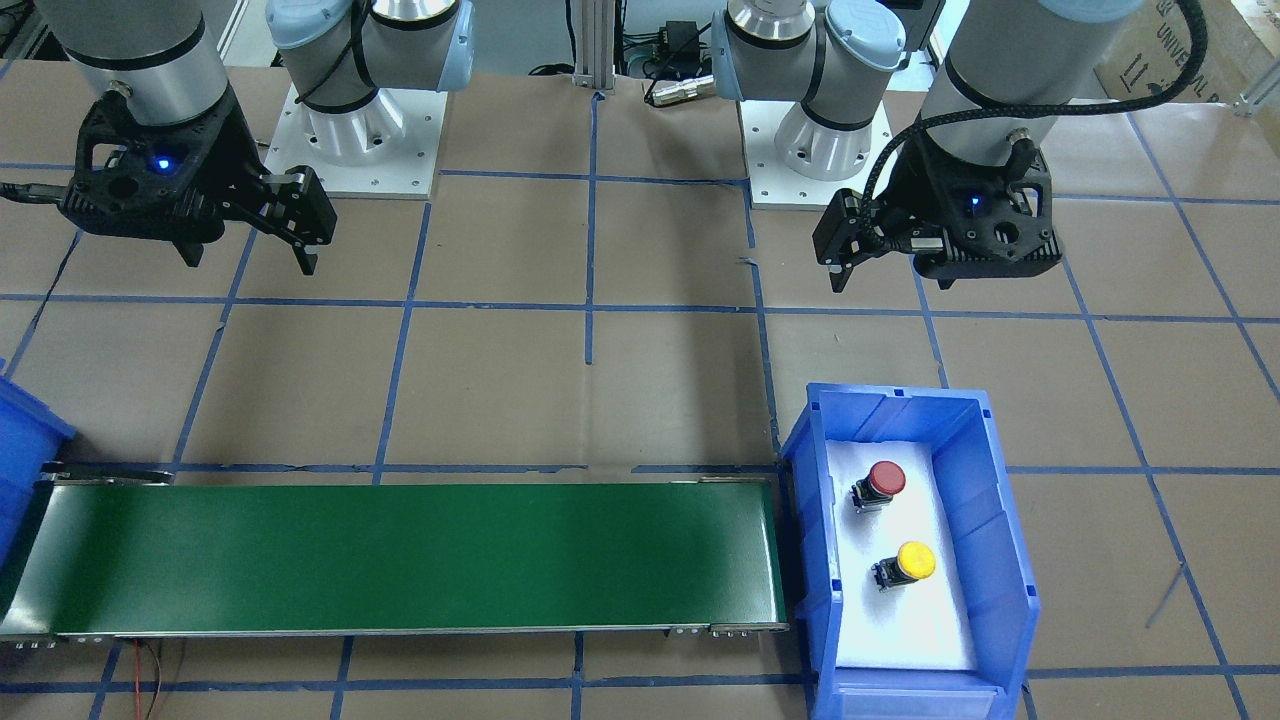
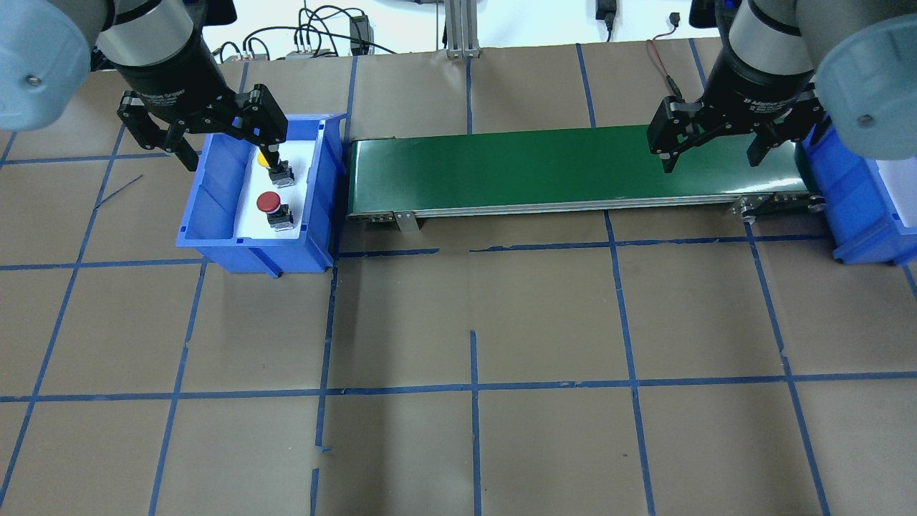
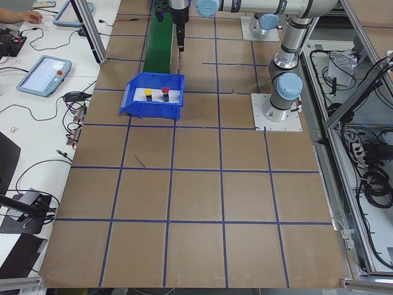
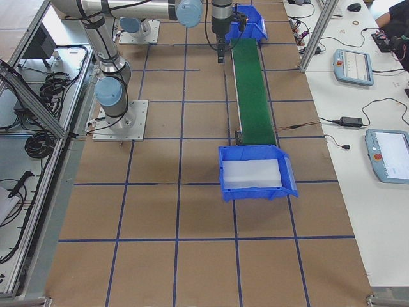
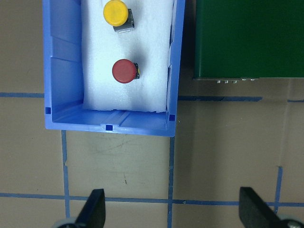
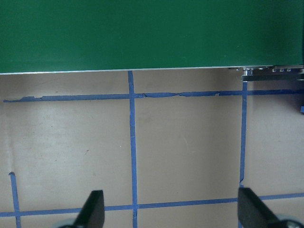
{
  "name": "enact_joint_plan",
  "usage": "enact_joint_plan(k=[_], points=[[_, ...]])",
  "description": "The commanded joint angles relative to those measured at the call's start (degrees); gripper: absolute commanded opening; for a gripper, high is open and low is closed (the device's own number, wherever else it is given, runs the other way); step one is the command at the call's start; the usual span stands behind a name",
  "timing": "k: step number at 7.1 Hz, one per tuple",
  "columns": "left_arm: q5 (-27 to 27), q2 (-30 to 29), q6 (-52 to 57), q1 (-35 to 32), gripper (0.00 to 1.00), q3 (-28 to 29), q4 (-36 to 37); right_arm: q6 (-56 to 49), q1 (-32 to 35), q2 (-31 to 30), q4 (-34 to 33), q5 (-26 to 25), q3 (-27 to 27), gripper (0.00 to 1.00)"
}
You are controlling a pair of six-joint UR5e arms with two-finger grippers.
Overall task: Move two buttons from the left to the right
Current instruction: 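Lower the left gripper into the blue bin over the red button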
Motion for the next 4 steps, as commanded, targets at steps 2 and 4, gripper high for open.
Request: enact_joint_plan(k=[2,4], points=[[0.0,0.0,0.2,-0.1,1.00,-0.5,-0.2,0.0,-0.1,-0.2,0.5,0.0,0.1,1.00],[0.2,-0.6,1.1,0.5,1.00,-0.3,0.3,0.0,0.4,-0.2,0.6,0.2,0.1,1.00]])
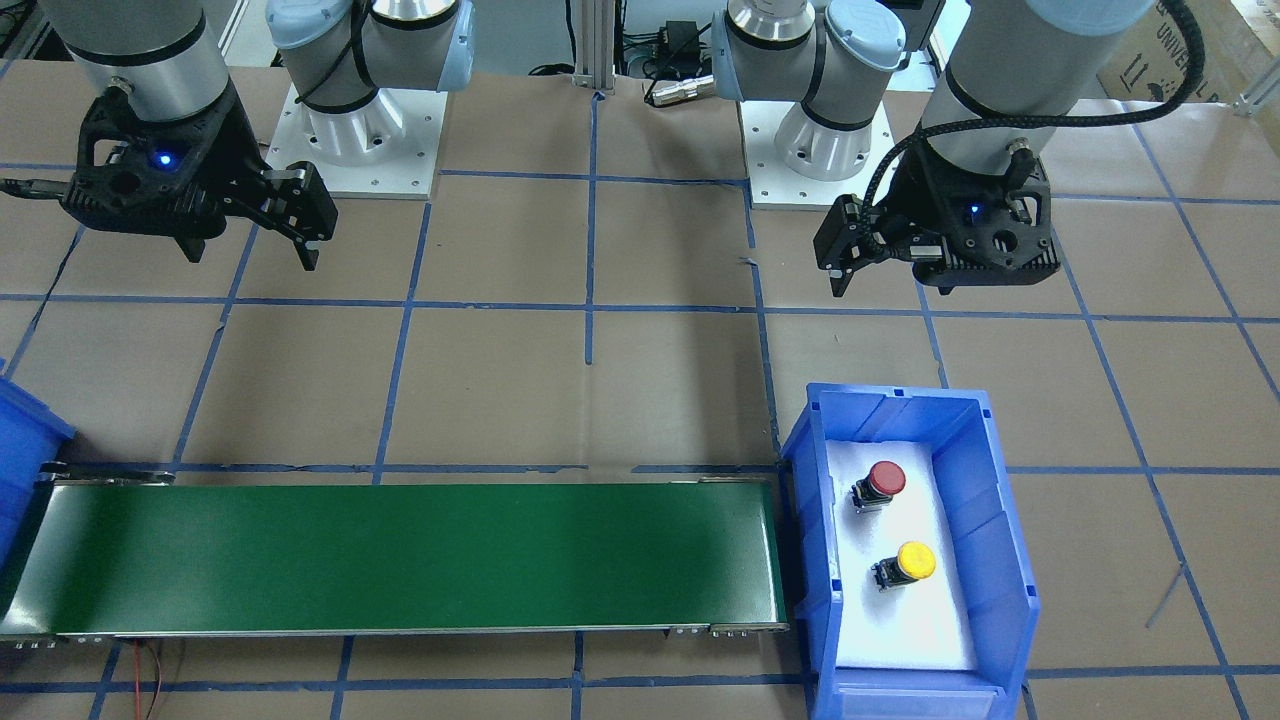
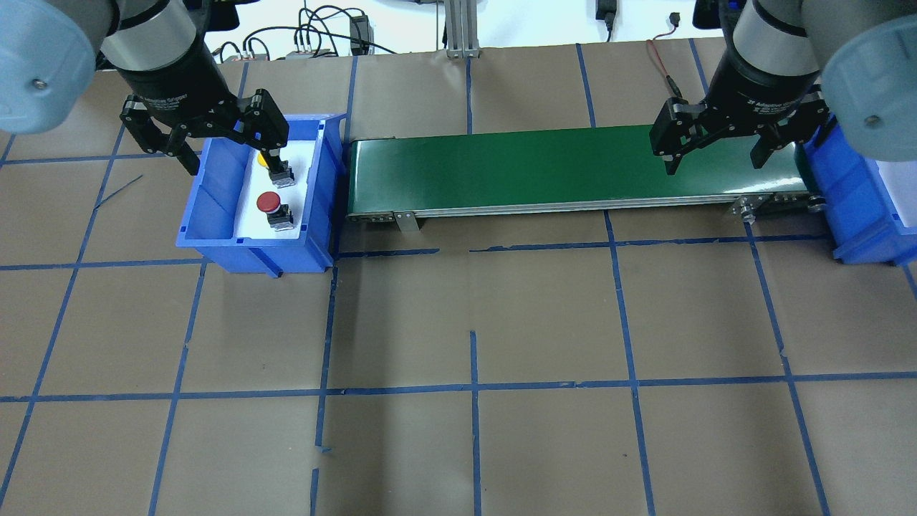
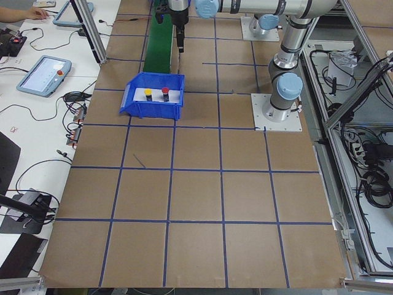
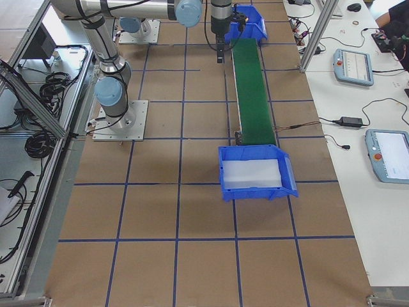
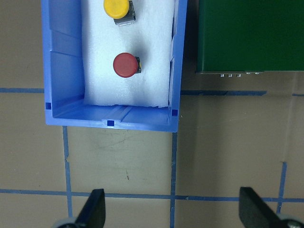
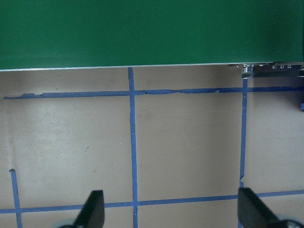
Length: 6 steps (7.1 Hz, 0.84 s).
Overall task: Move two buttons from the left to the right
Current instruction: 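Lower the left gripper into the blue bin over the red button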
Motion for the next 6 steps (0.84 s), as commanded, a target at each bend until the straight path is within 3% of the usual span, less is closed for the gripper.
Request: enact_joint_plan(k=[1,3,5,6], points=[[0.1,-0.2,0.1,0.4,1.00,0.3,-0.5,0.0,0.3,0.0,0.1,0.1,0.0,1.00],[-0.7,-2.6,2.2,2.8,1.00,1.2,3.0,0.1,0.3,0.0,0.1,0.0,0.0,1.00],[-6.3,-10.4,6.4,9.7,1.00,1.3,7.7,0.1,0.3,0.0,0.1,0.0,0.3,1.00],[-6.9,-13.6,6.7,9.9,1.00,1.5,11.2,0.2,0.3,0.0,0.0,0.0,0.6,1.00]])
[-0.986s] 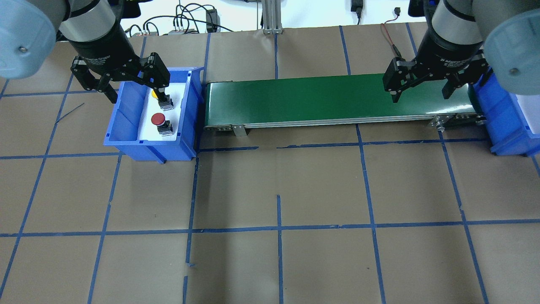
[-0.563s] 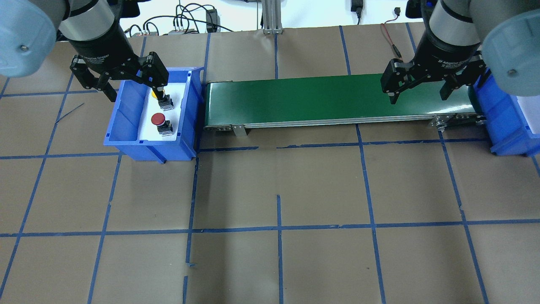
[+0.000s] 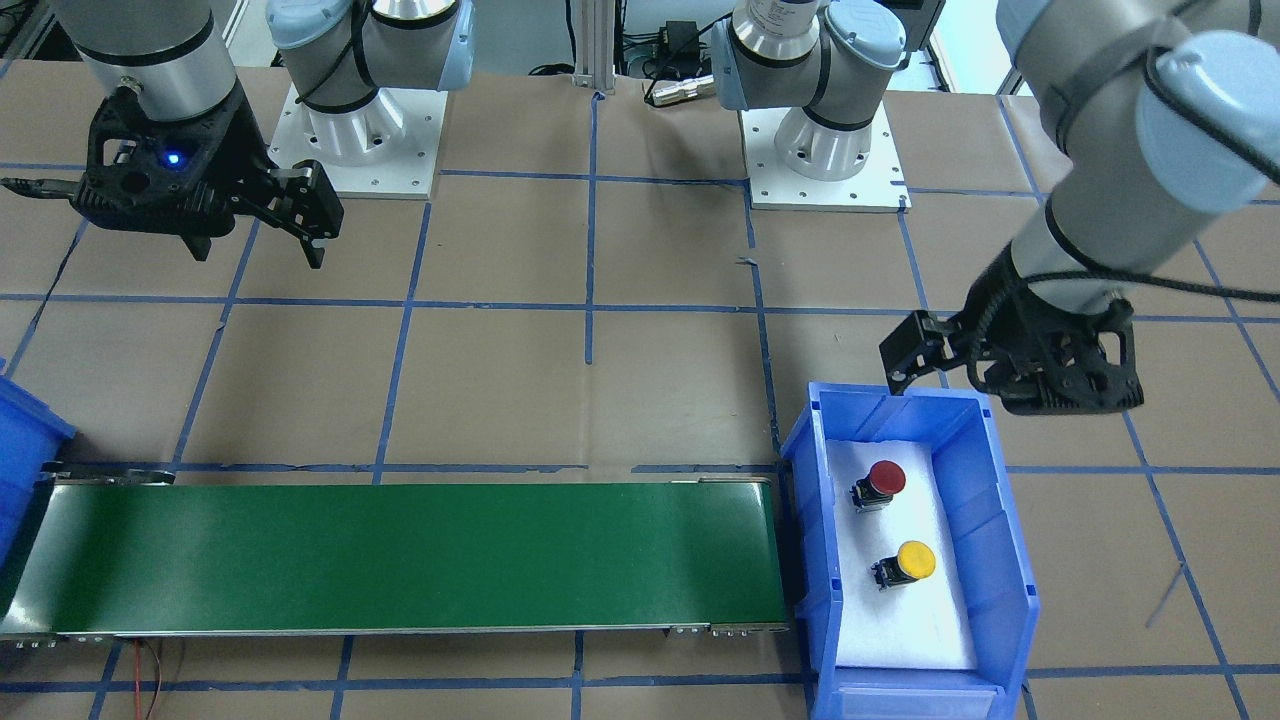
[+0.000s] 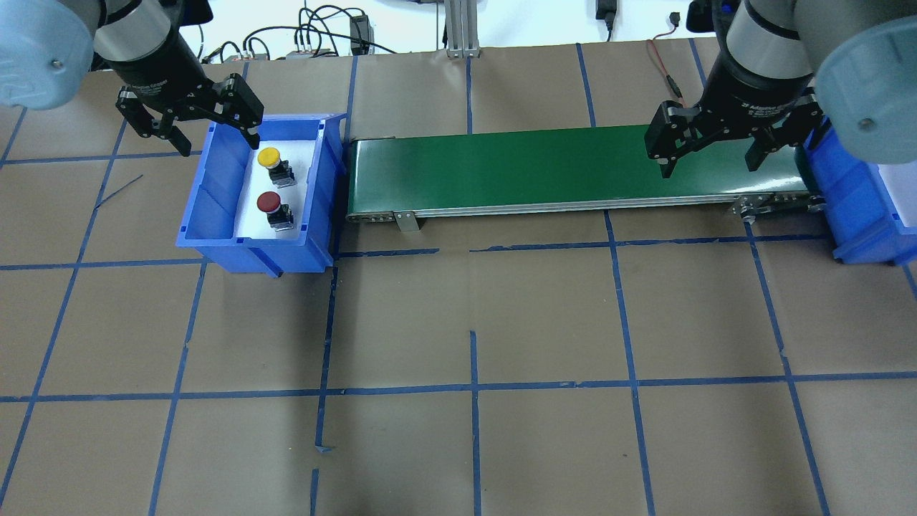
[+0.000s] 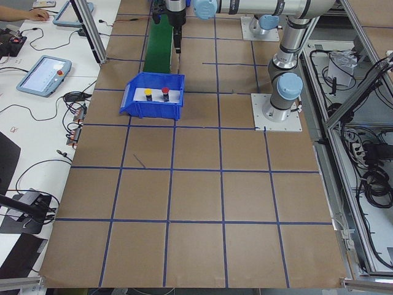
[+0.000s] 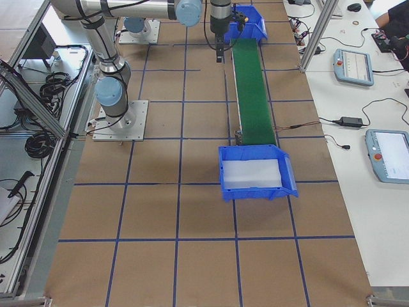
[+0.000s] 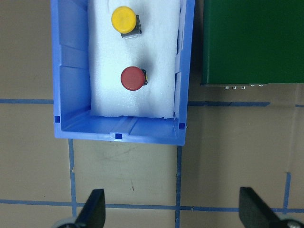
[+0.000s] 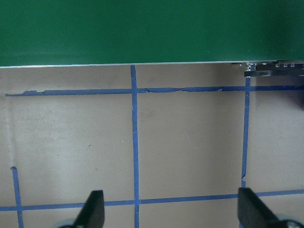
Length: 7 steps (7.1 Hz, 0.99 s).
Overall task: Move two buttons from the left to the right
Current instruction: 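Lower the left gripper into the blue bin over the red button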
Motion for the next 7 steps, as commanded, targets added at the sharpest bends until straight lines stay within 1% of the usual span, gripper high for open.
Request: enact_joint_plan(k=[1,2,3,4,5,7], points=[[-1.1,-7.6,1.0,1.6,1.00,-1.0,7.6,0.1,0.0,0.0,0.0,0.0,0.4,1.00],[-1.5,-9.4,0.3,1.6,1.00,-2.0,7.7,0.1,0.0,0.0,0.0,0.0,0.4,1.00],[-1.2,-9.7,1.2,1.6,1.00,-4.3,8.8,0.0,0.0,0.0,0.0,0.0,0.4,1.00],[-1.5,-10.0,1.1,1.5,1.00,-7.5,13.0,0.0,0.0,0.0,0.0,0.1,0.4,1.00],[-1.9,-10.2,1.2,1.5,1.00,-9.5,17.9,-0.1,-0.1,0.0,0.0,0.0,0.4,1.00],[-1.8,-12.1,2.0,1.5,1.00,-9.9,18.9,0.0,-0.1,0.2,-0.2,-0.1,0.5,1.00]])
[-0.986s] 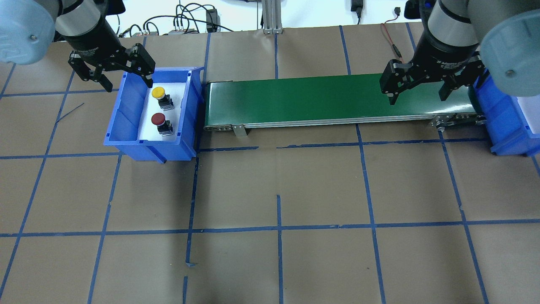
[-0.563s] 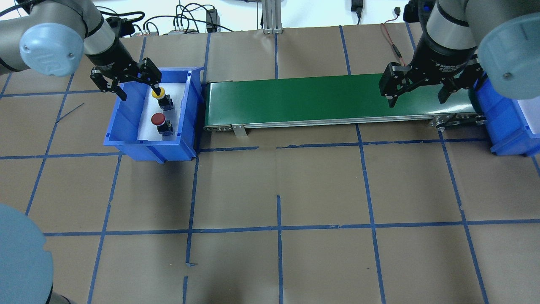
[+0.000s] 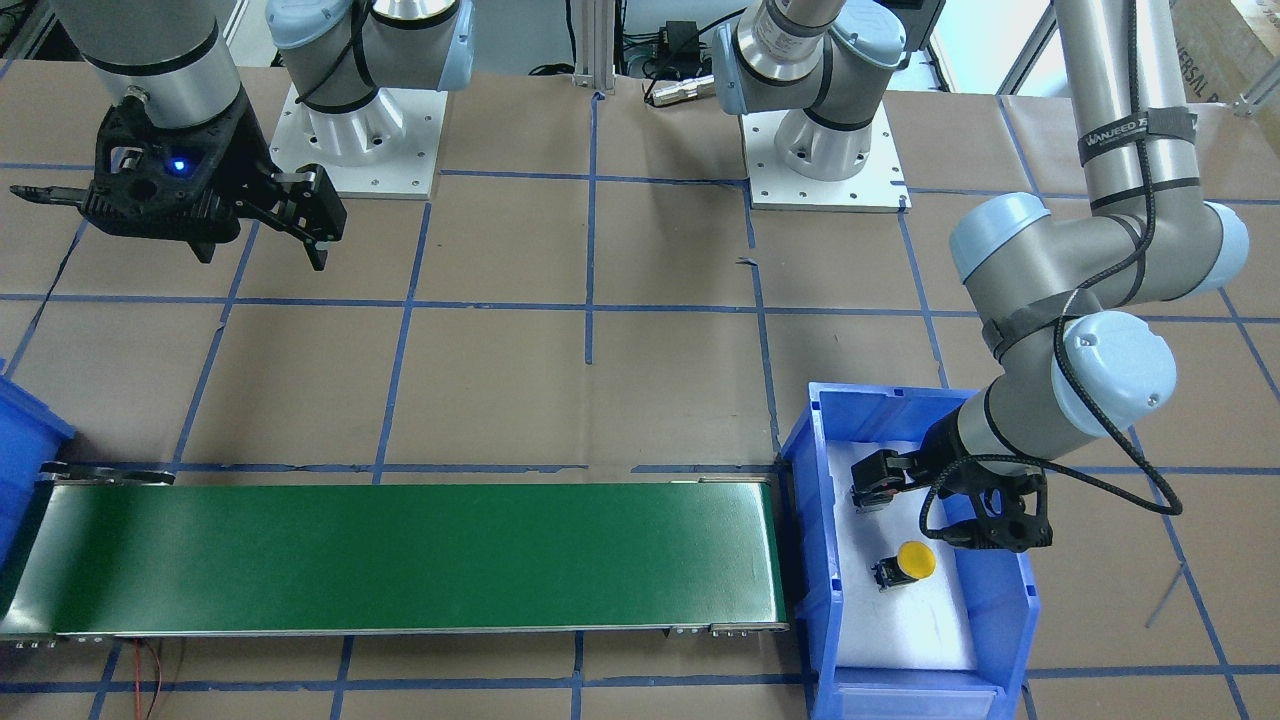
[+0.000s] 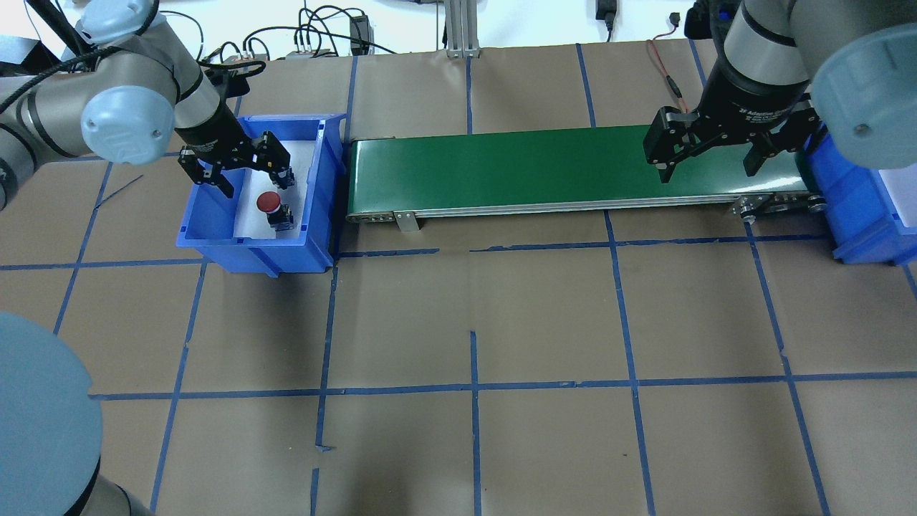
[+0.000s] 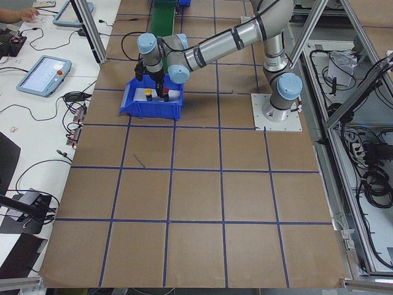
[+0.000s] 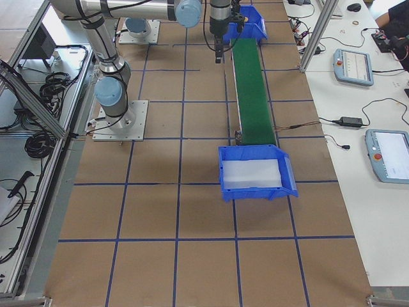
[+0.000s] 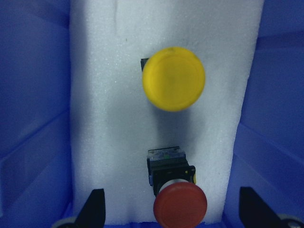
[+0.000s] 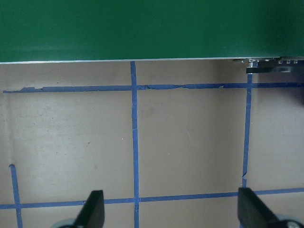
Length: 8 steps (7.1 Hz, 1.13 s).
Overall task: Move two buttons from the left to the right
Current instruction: 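Lower the left gripper into the blue bin over the red button, then grasp the red button with the left gripper and lift it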
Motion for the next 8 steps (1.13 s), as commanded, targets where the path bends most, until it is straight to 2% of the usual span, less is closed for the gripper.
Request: enact_joint_plan(k=[1,4,5,8], points=[[0.2,-1.1,0.3,0.0,1.00,-1.1,1.0,0.2,0.0,0.4,-0.2,0.0,-0.2,1.00],[0.3,-0.7,-1.0,0.0,0.84,-1.4,0.1,3.2,1.1,0.4,-0.2,1.0,-3.2,1.00],[0.2,-0.6,-1.7,0.0,0.71,-1.3,0.2,7.1,1.6,0.5,-0.5,3.9,-3.3,1.00],[0.0,0.0,-2.0,0.0,0.32,-1.0,-0.1,7.2,0.9,0.7,-1.0,3.6,-2.7,1.00]])
